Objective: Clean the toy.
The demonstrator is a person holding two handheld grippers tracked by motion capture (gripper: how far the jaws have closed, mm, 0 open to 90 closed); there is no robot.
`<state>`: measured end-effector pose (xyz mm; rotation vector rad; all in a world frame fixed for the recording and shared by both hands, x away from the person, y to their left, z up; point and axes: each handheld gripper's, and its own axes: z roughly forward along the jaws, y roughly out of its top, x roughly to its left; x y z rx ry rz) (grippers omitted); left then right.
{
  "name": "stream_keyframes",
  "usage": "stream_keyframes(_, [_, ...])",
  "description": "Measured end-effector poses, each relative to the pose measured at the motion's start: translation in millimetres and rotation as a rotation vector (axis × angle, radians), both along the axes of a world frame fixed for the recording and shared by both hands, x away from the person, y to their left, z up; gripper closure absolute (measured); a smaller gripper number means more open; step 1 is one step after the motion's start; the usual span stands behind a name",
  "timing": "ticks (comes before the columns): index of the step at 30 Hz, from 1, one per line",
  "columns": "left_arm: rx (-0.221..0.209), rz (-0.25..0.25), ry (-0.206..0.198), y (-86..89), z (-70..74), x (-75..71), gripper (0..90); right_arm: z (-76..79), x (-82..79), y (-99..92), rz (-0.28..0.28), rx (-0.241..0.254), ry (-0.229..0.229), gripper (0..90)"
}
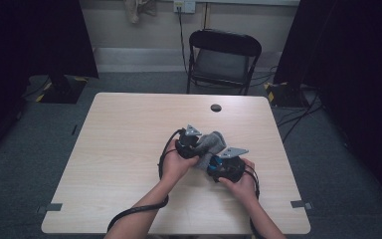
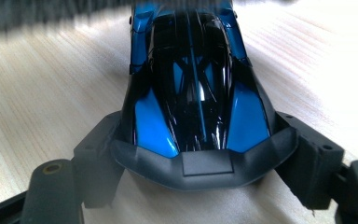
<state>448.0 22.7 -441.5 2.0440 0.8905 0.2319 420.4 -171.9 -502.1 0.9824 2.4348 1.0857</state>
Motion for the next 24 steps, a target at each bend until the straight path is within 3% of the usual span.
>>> stream_keyframes(12, [-0.003,-0.058,0.028,-23.9,-16.2,-13.7,74.4,0.0,0.0,0.0,0.0,0.0,0.0,24.0])
stream_keyframes(16, [0.016,-0.077,0.022,-29.8,-20.7,-16.7,74.3,0.0,0.0,0.0,0.0,0.0,0.0,24.0])
stream_keyframes(24, [0.01,-0.085,-0.004,-28.9,-25.4,-18.9,74.1,0.0,0.0,0.0,0.001,0.0,-0.001,24.0])
